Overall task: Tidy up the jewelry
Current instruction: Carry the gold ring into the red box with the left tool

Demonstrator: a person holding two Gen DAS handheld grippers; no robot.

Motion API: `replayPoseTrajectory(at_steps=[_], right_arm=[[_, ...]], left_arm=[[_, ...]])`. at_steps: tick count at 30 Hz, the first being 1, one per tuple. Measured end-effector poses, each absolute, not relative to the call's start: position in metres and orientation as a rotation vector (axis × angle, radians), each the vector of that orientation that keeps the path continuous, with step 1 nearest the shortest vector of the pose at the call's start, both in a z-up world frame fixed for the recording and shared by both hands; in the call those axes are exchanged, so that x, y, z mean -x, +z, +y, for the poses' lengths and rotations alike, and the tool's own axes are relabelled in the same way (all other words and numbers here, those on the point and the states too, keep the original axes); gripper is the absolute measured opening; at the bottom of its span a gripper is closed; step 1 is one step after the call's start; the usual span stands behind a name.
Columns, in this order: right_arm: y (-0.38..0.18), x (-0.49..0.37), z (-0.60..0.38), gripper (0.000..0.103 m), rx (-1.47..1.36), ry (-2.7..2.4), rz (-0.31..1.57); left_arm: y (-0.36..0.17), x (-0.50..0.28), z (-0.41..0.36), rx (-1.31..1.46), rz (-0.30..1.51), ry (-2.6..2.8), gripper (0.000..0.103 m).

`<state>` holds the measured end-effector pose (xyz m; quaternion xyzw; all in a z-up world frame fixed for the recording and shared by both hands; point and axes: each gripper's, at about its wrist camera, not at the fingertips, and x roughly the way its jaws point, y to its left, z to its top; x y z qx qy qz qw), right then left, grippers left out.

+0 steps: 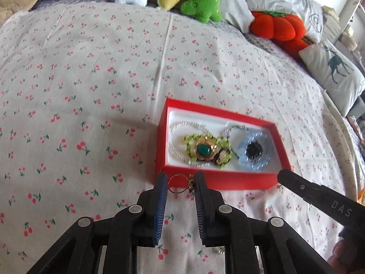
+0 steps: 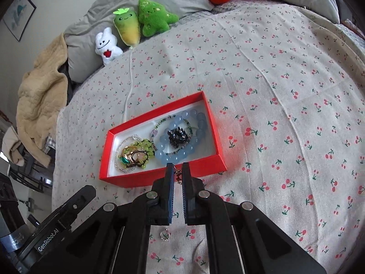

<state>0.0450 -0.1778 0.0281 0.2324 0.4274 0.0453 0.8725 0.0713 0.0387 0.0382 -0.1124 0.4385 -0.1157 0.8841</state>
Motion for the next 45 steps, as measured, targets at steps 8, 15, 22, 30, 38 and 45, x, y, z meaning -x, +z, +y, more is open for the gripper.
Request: replayPoseTrajectory(at_steps=[8,15,22,30,38,45], right_arm=[[0.053,-0.054,-0.185,0.006,-0.508,0.090,0.831],[0.052,-0.065,-0.186,0.006,-0.466,0.070,0.805],[0.034,-0.078,-0.186,0.006,-0.424,0.039,0.842],[0.030,-0.085,-0.178,0.006,-0.383,0.037,0.851],[0.025,-0.085,-0.181,0.007,-0.407,0.031,0.866],[0.027,-0.086,-0.181,0.007,-0.420,0.040,0.864]], left_arm=[[0.053,-0.098,0.017,0.198,0.867,-0.258,0.018],[0.034,-0.107,0.001,0.128,0.851,-0.238,0.018],[0.015,-0.118,0.000,0.118,0.881,-0.223,0.018],[0.016,-0.118,-0.008,0.083,0.857,-0.230,0.019],[0.020,-0.115,-0.006,0.088,0.833,-0.224,0.019],[0.027,-0.108,-0.001,0.067,0.830,-0.191,0.041]])
